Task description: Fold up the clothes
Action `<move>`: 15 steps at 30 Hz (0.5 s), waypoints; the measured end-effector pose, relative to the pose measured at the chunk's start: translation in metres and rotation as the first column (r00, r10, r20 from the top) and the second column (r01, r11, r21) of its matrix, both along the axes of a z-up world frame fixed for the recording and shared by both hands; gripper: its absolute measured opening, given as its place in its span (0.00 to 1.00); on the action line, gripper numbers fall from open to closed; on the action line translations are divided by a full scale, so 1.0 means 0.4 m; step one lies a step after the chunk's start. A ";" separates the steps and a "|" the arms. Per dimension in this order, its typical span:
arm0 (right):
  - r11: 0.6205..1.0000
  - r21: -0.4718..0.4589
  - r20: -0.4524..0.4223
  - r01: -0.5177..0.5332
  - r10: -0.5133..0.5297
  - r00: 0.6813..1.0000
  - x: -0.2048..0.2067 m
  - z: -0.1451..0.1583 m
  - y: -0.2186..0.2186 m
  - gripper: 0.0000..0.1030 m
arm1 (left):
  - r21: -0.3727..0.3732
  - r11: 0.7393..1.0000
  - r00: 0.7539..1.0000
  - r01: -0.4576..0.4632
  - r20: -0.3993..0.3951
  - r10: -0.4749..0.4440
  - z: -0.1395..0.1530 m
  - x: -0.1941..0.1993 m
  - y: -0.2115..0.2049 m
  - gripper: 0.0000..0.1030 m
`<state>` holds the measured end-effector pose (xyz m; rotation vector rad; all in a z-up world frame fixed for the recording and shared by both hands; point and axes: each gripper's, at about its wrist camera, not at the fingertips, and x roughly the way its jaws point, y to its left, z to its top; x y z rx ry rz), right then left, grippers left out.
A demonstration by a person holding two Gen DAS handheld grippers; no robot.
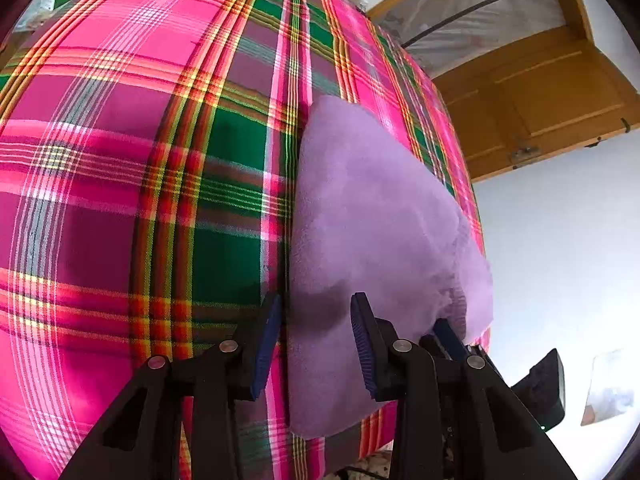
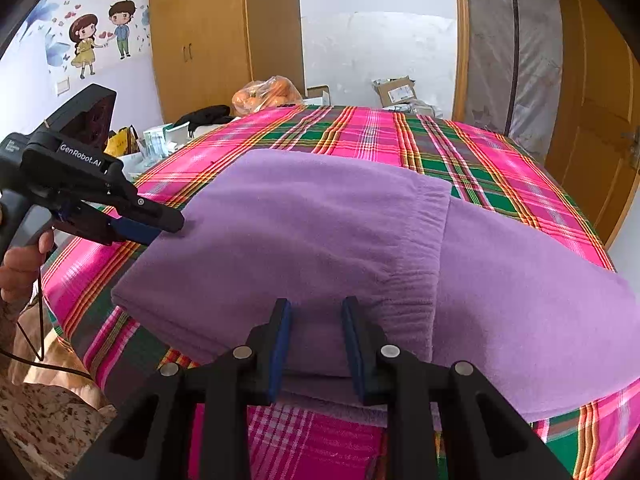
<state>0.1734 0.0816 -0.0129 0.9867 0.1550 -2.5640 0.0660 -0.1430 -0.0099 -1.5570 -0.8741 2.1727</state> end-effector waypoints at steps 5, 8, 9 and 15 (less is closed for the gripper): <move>1.000 0.006 0.024 -0.022 0.022 0.999 0.004 -0.015 -0.013 0.25 | 0.001 1.000 1.000 0.005 0.007 -0.005 -0.004 0.008 0.006 0.36; 0.999 -0.025 0.040 -0.020 0.021 0.999 0.004 -0.016 -0.004 0.25 | 0.008 1.000 1.000 0.005 0.010 -0.005 -0.007 0.013 0.008 0.36; 1.000 -0.017 0.044 -0.023 0.024 0.999 0.004 -0.016 -0.006 0.25 | 0.009 1.000 1.000 0.004 0.011 -0.004 -0.008 0.012 0.011 0.36; 0.998 0.040 0.009 -0.042 0.041 0.999 0.028 0.008 -0.037 0.25 | 0.034 0.999 1.000 0.009 0.019 -0.010 -0.014 0.013 0.012 0.36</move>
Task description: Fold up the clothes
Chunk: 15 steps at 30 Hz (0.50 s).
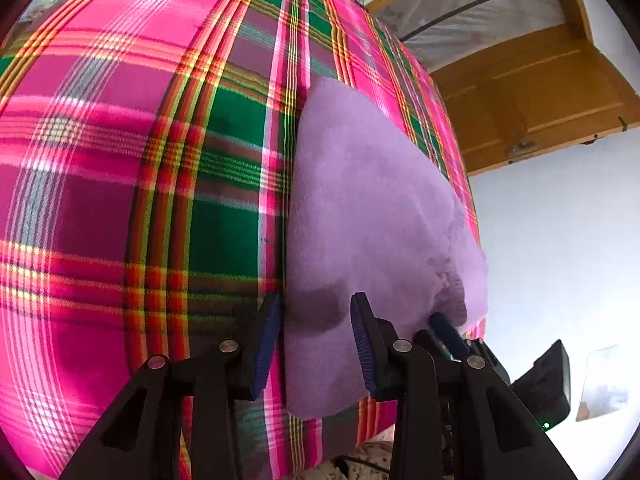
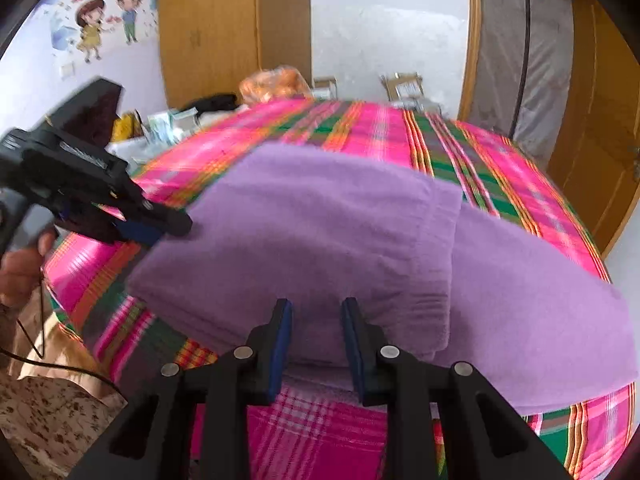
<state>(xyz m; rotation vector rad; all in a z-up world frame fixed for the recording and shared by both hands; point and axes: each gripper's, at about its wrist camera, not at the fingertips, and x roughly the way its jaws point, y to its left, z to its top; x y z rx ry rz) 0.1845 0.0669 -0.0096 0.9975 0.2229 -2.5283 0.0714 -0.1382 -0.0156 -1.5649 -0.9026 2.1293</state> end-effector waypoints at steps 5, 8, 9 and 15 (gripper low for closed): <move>1.000 -0.030 0.043 0.005 -0.003 0.999 -0.006 -0.023 0.012 0.25 | 0.010 1.000 1.000 -0.003 0.002 0.003 -0.008 0.014 -0.012 0.36; 1.000 -0.016 0.048 -0.002 0.003 0.999 0.000 -0.020 0.010 0.26 | 0.016 1.000 1.000 0.000 0.007 0.000 -0.011 0.019 -0.009 0.36; 1.000 -0.009 0.050 -0.005 0.005 0.999 0.002 -0.019 0.007 0.26 | 0.020 1.000 1.000 0.000 0.007 -0.001 -0.014 0.021 -0.005 0.36; 1.000 0.016 0.062 -0.010 0.009 0.998 0.017 -0.015 0.005 0.26 | 0.028 1.000 1.000 0.003 0.009 -0.003 -0.014 0.032 0.001 0.36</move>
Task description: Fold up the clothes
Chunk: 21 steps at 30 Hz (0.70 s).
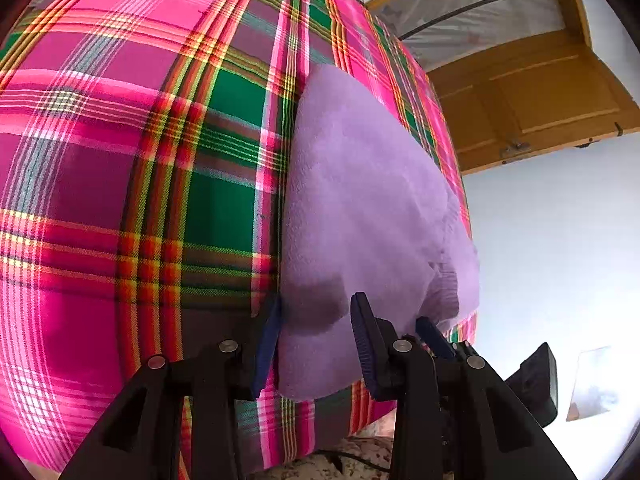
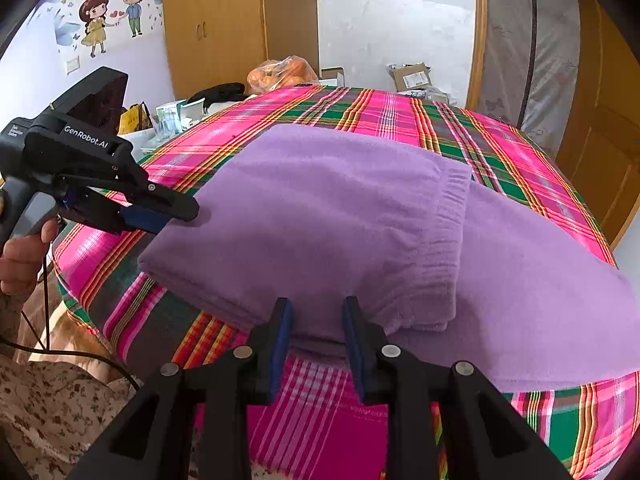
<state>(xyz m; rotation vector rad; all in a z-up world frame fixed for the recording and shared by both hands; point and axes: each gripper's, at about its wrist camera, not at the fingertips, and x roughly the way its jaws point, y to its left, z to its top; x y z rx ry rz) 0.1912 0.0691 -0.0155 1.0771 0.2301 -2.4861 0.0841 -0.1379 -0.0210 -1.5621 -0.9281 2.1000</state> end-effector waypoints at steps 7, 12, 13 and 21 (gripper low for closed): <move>0.999 0.044 0.014 -0.016 0.016 1.000 0.001 0.015 -0.013 0.26 | 0.024 1.000 1.000 -0.006 0.010 0.006 -0.003 0.014 -0.007 0.36; 0.996 0.034 -0.061 -0.082 0.084 0.995 0.022 0.051 -0.056 0.30 | 0.054 0.998 0.999 -0.015 0.030 0.013 -0.007 0.009 -0.011 0.36; 0.994 0.040 -0.071 -0.105 0.107 0.992 0.023 0.052 -0.070 0.31 | 0.064 0.998 0.999 -0.016 0.036 0.014 -0.007 0.008 -0.012 0.36; 0.949 0.035 -0.062 -0.315 0.316 0.947 0.020 0.036 -0.180 0.46 | 0.135 0.991 0.999 -0.013 0.047 0.007 0.012 -0.005 -0.008 0.36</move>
